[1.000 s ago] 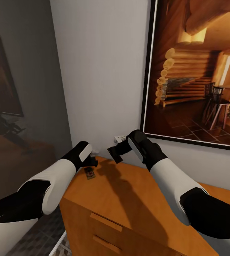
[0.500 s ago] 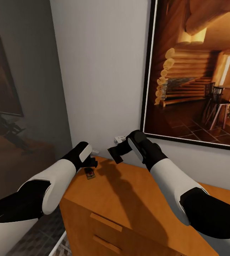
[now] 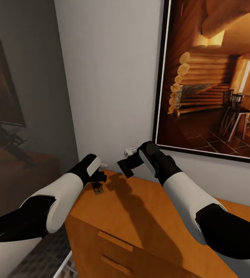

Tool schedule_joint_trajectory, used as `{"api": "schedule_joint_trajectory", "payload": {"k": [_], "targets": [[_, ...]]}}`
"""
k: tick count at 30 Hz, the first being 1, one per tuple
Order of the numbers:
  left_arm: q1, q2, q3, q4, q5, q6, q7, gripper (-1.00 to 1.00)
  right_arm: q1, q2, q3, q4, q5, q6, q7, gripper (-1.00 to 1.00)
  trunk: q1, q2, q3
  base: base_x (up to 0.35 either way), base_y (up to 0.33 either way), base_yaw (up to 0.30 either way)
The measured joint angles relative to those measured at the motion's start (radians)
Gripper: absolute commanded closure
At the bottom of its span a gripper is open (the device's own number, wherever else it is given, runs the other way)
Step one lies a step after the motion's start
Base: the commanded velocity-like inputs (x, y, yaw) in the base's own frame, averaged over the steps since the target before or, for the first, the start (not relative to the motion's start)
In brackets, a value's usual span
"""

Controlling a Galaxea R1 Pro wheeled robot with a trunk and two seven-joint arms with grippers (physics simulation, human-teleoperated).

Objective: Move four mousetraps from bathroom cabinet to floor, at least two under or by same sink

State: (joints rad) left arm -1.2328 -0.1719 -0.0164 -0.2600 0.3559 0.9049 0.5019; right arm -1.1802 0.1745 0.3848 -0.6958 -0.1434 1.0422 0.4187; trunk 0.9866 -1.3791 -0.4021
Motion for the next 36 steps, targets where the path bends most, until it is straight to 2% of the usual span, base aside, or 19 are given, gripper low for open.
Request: {"api": "schedule_joint_trajectory", "payload": {"k": [10,22,36], "targets": [[0.0,-0.003,0.0,0.043,-0.002,-0.006,0.0,-1.0,0.0,0.0,0.001,0.001,-0.001,0.0,0.001,1.0,0.0,0.0,0.0,0.0,0.0,0.0],[-0.001,-0.003,0.003,0.108,0.007,-0.091,0.026,-1.0,0.0,0.0,0.001,0.002,-0.003,0.0,0.001,1.0,0.0,0.0,0.0,0.0,0.0,0.0],[-0.001,-0.003,0.007,0.11,0.016,-0.103,0.035,-1.0,0.0,0.0,0.001,0.003,-0.002,0.0,0.002,1.0,0.0,0.0,0.0,0.0,0.0,0.0]]}}
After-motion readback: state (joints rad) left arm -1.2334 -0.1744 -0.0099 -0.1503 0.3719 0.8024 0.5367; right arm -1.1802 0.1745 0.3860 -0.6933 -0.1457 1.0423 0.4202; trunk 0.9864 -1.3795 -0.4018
